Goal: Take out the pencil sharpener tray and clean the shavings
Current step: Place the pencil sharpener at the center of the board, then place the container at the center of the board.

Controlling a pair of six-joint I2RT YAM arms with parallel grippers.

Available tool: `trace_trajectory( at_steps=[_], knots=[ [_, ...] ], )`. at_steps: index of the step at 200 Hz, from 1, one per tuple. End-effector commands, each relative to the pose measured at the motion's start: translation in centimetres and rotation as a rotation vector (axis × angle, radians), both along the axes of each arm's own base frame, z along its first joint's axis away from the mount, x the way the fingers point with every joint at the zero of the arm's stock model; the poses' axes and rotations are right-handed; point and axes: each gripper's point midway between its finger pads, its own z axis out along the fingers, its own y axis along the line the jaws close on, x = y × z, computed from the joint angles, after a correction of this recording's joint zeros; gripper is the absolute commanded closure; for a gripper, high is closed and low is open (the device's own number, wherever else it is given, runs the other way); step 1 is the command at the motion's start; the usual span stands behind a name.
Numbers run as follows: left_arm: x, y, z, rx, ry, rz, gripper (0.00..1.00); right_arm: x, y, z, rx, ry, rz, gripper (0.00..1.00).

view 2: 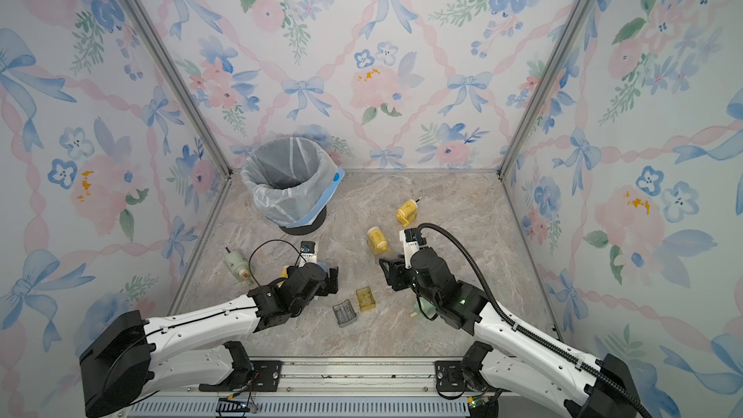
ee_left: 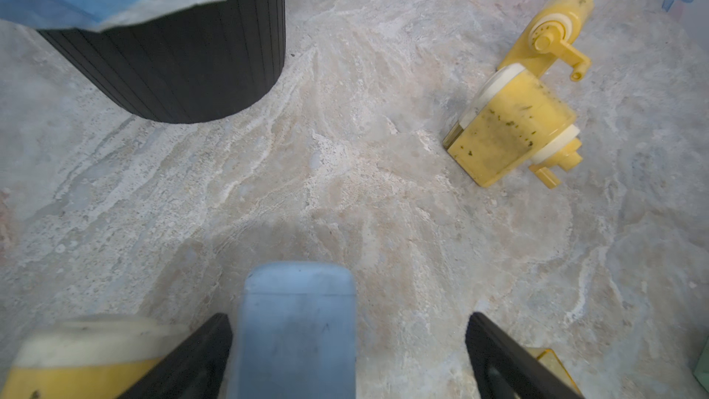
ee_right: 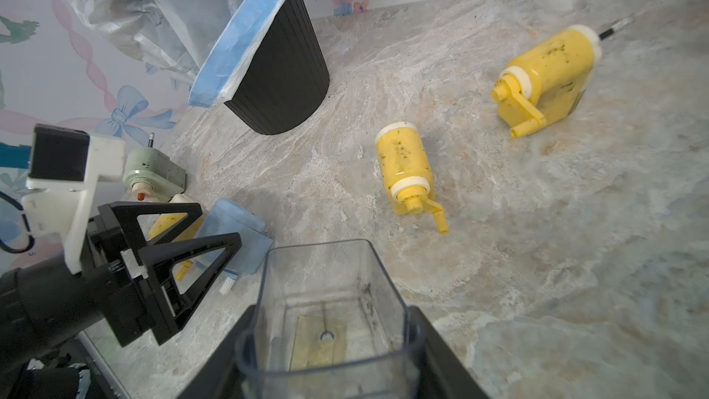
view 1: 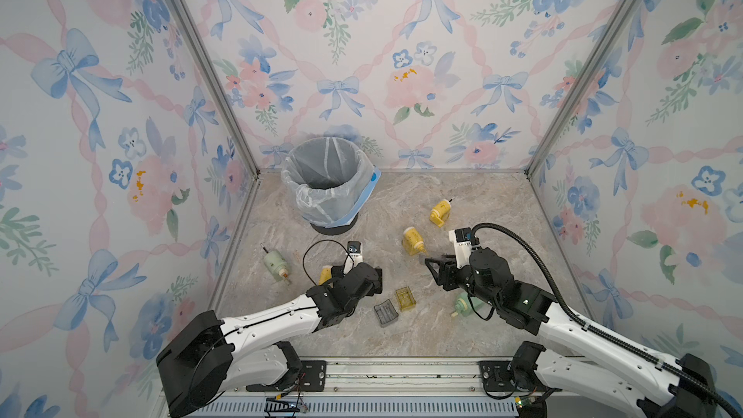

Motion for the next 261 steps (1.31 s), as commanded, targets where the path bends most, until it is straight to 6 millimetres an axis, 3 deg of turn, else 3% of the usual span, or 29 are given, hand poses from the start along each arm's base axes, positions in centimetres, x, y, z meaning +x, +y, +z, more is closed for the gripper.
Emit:
trace_trajectory(
  at_steps=[1, 109, 136, 173, 202, 261],
  knots=[
    [0.4, 0.0, 1.9, 0.023, -0.050, -0.008, 0.02, 0.4, -0.9, 0.2, -0.047, -0.094, -0.059, 0.54],
    [0.1, 1.2, 9.1, 0.028, -0.243, -0.099, 0.02, -1.1, -1.1, -4.4, -0.115, -0.088, -0.077, 0.54],
    [0.7, 2.7, 8.5, 0.094, -0.249, -0.081, 0.02, -1.4, -1.0, -6.0, -0.102, -0.069, -0.087, 0.54],
    [1.0, 3.8, 7.4, 0.044, -0.225, -0.010, 0.02, -1.5, -0.2, -7.4, -0.106, -0.057, -0.081, 0.54],
    [1.0, 3.7, 7.7, 0.035, -0.228, -0.015, 0.02, -1.5, 1.0, -8.3, -0.131, -0.053, -0.062, 0.54],
    [1.0, 4.3, 8.0, 0.031, -0.243, 0.003, 0.02, -1.6, 2.3, -12.3, -0.166, 0.017, -0.074, 0.55]
  ],
)
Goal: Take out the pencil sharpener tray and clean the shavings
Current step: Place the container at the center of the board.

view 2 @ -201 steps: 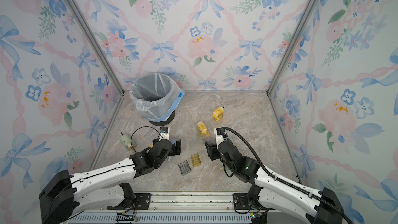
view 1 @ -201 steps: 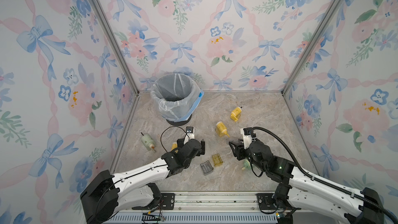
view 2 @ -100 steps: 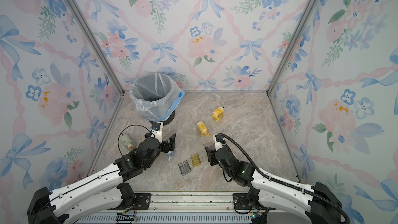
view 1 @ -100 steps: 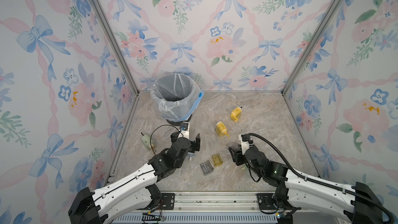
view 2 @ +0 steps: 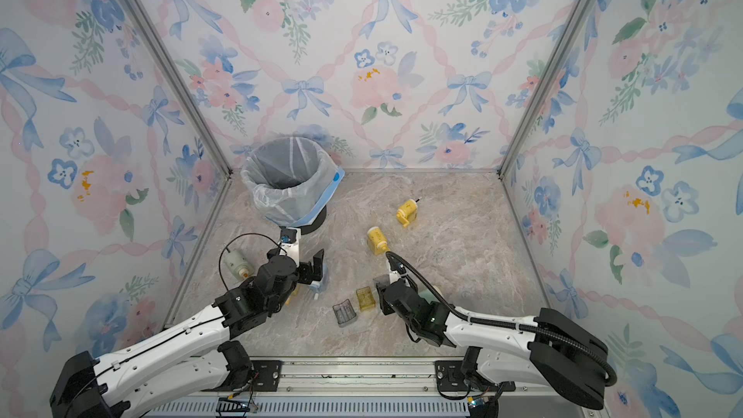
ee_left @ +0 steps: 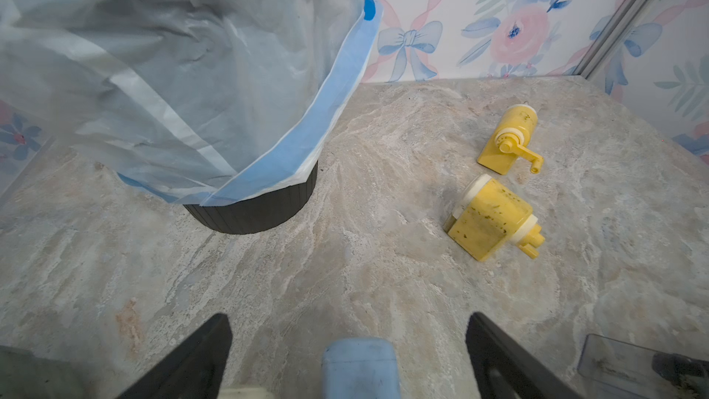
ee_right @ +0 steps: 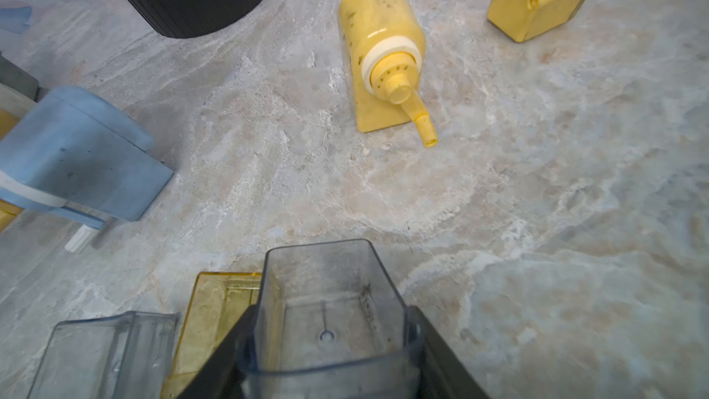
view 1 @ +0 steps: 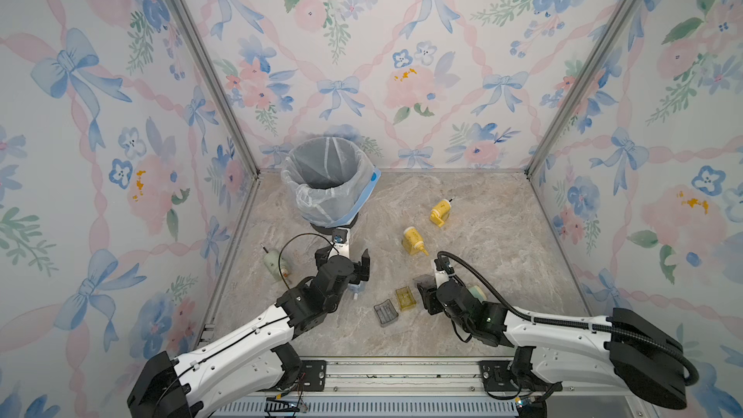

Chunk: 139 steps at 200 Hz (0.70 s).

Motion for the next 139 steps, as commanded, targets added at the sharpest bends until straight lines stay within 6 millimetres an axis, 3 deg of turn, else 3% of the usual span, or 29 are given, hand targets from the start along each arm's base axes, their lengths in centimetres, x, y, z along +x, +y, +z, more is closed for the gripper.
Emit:
trace_trajectory(
  at_steps=[1, 71, 139],
  knots=[
    [-0.1, 0.7, -0.1, -0.006, -0.009, 0.021, 0.02, 0.0, 1.1, 0.1, 0.047, -0.013, -0.014, 0.55],
    [-0.2, 0.8, 0.0, -0.012, -0.010, 0.019, 0.02, -0.7, 2.6, -1.7, 0.034, 0.010, -0.013, 0.52],
    [-0.1, 0.6, -0.1, -0.009, -0.006, 0.013, 0.02, -1.1, 2.0, -1.3, 0.041, 0.014, -0.041, 0.32]
  ],
)
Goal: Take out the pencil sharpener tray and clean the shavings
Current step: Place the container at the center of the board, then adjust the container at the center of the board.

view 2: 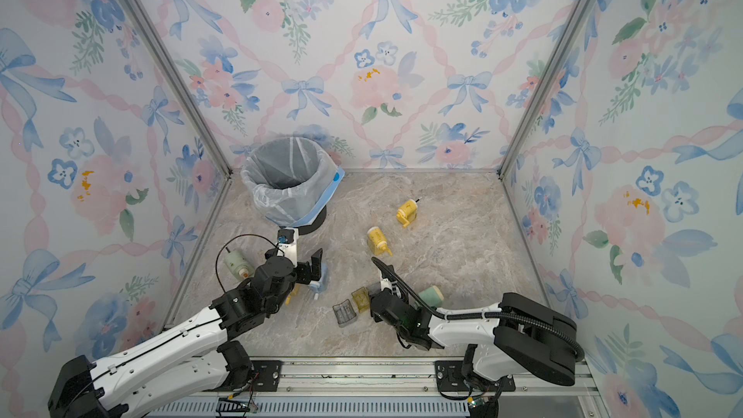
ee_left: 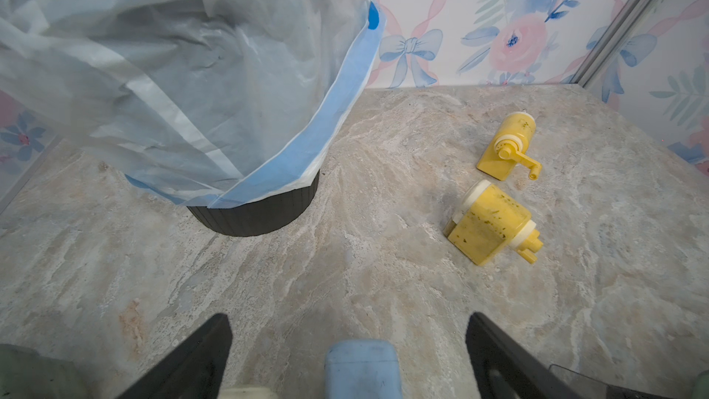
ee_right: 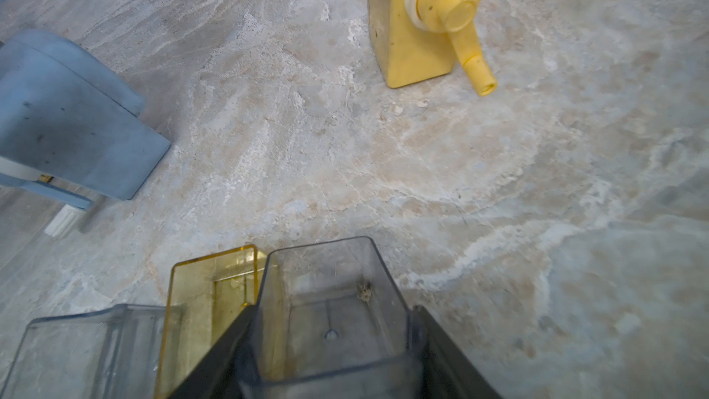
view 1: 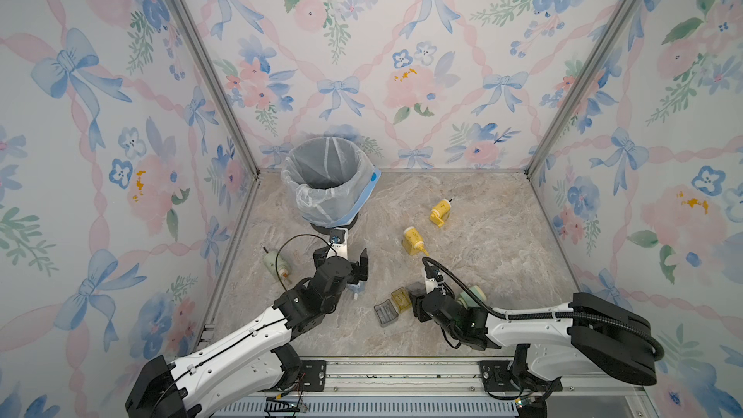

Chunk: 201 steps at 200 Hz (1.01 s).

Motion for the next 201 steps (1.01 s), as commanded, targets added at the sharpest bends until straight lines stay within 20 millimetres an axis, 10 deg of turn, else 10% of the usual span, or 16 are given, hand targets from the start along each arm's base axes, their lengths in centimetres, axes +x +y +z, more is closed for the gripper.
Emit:
trace_trajectory(
  at_steps=[1, 49, 87, 201],
  knots=[
    [0.0, 0.3, -0.4, 0.001, 0.003, 0.010, 0.02, 0.1, 0.0, 1.2, 0.030, -0.016, -0.029, 0.31],
    [0.1, 0.2, -0.5, 0.005, 0.008, 0.005, 0.02, 0.1, 0.4, 2.7, 0.058, -0.017, -0.019, 0.25],
    [0.1, 0.2, -0.4, 0.001, 0.005, 0.007, 0.02, -0.5, 2.0, 3.9, 0.027, 0.031, 0.059, 0.38],
    [0.0, 0.0, -0.3, -0.014, 0.004, -0.006, 0.02, -2.0, 2.1, 1.5, -0.143, 0.325, 0.113, 0.54]
  ],
)
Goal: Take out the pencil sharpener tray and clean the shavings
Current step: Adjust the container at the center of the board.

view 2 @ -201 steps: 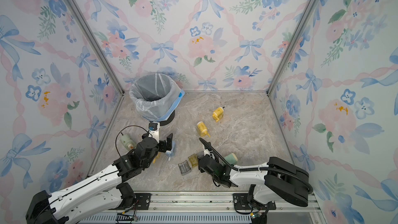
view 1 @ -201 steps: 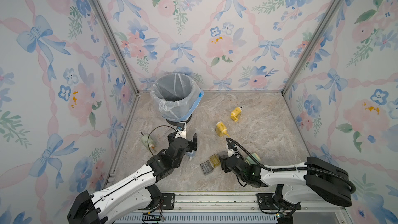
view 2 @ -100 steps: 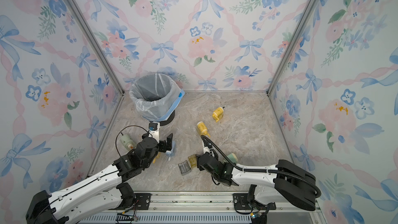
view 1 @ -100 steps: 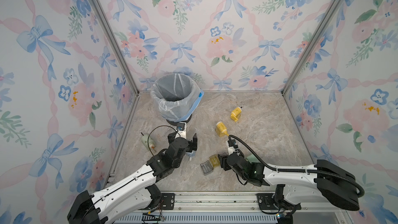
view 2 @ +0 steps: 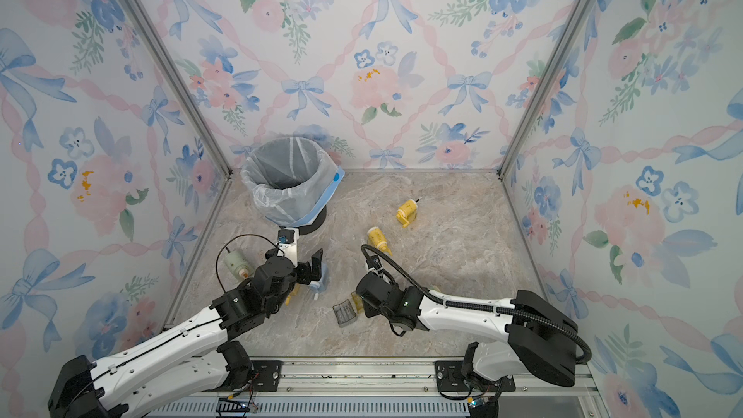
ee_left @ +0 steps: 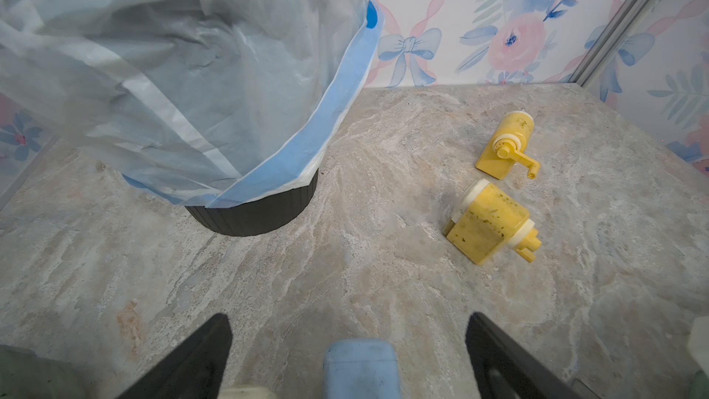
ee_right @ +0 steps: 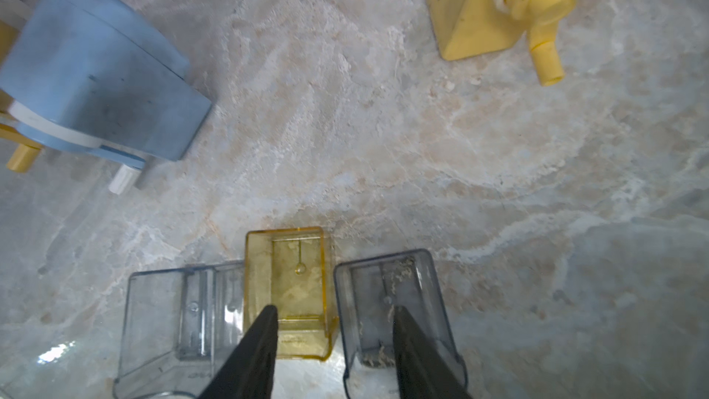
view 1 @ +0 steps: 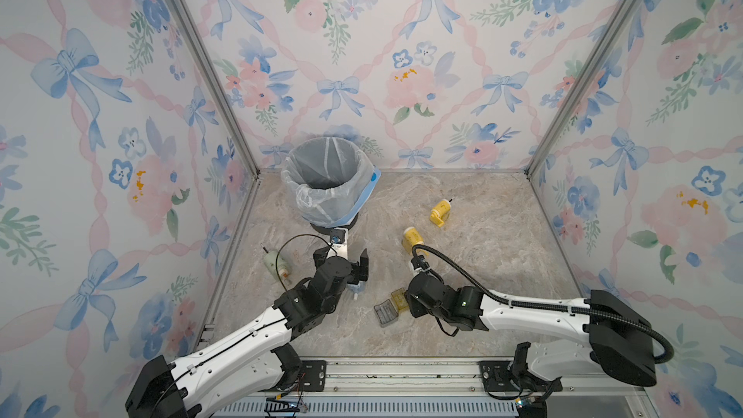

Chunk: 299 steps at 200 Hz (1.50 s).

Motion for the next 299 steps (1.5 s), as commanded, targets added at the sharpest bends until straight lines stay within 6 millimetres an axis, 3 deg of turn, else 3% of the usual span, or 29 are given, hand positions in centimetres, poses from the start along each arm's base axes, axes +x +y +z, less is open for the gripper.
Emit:
trace_trajectory(
  at_steps=[1, 57, 80, 172, 192, 299],
  knots=[
    [0.0, 0.1, -0.2, -0.014, 0.001, -0.003, 0.02, -0.8, 0.2, -0.6, -0.016, 0.081, 0.028, 0.54],
    [0.0, 0.0, -0.3, -0.011, 0.003, -0.006, 0.02, -0.8, 1.9, -1.8, -0.021, 0.136, 0.049, 0.61],
    [0.0, 0.0, -0.3, -0.013, 0.002, -0.006, 0.02, -0.6, 1.7, -2.0, -0.054, 0.143, 0.027, 0.70],
    [0.0, -0.1, -0.1, -0.017, 0.000, -0.012, 0.02, -1.0, 1.4, -2.9, -0.097, 0.235, -0.106, 0.76],
    [0.0, -0.1, 0.0, -0.021, -0.002, -0.015, 0.02, -1.1, 1.4, -2.7, -0.098, 0.242, -0.131, 0.83],
    [-0.2, -0.6, 0.5, -0.050, -0.005, -0.044, 0.02, -2.5, 0.8, -2.9, -0.133, 0.301, -0.244, 0.83]
  ],
)
